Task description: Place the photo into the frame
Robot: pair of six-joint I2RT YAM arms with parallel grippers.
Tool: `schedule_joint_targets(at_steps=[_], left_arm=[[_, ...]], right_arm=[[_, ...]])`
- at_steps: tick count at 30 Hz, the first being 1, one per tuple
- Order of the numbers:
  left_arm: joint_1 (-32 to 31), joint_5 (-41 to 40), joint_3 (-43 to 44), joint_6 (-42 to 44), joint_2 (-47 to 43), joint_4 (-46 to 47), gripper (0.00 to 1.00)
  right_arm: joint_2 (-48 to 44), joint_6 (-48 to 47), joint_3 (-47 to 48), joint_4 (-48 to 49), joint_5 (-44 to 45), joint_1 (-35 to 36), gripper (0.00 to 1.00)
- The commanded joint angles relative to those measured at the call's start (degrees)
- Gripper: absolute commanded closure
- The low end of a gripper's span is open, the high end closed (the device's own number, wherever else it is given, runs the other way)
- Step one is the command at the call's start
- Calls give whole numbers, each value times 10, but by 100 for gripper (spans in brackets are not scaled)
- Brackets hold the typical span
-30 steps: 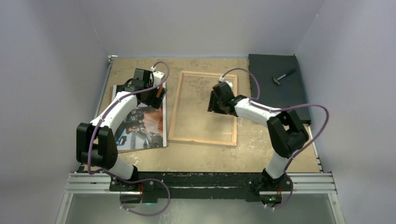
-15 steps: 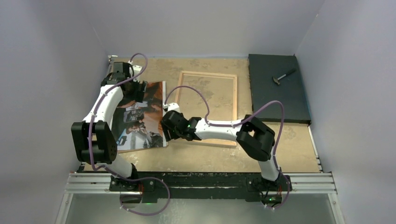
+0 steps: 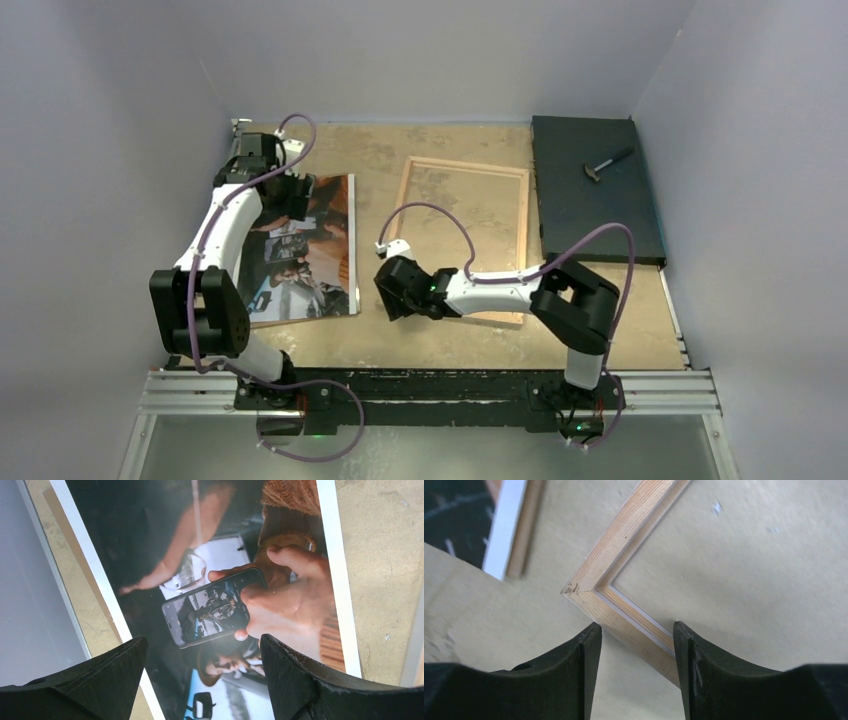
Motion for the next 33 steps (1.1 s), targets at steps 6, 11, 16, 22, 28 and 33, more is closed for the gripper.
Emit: schedule_joint_targets(at_steps=[6, 11, 16, 22, 28, 33], left_arm=[[0, 6, 9, 7, -45, -13, 19], [0, 6, 0, 12, -59, -14, 19], [0, 6, 1, 17, -68, -20, 19], [0, 5, 1, 23, -75, -23, 16], [5, -11, 0, 25, -77, -28, 16], [23, -13, 1, 25, -78, -32, 15]], right_arm=[[-98, -65, -66, -82, -15, 0, 24], [-99, -47, 19, -92, -6, -28, 6], [-18, 36, 126, -117, 28, -100, 6], [93, 48, 233, -119, 81, -139, 9], [189, 28, 331, -130, 79, -148, 15], [219, 20, 351, -125, 85, -148, 24]])
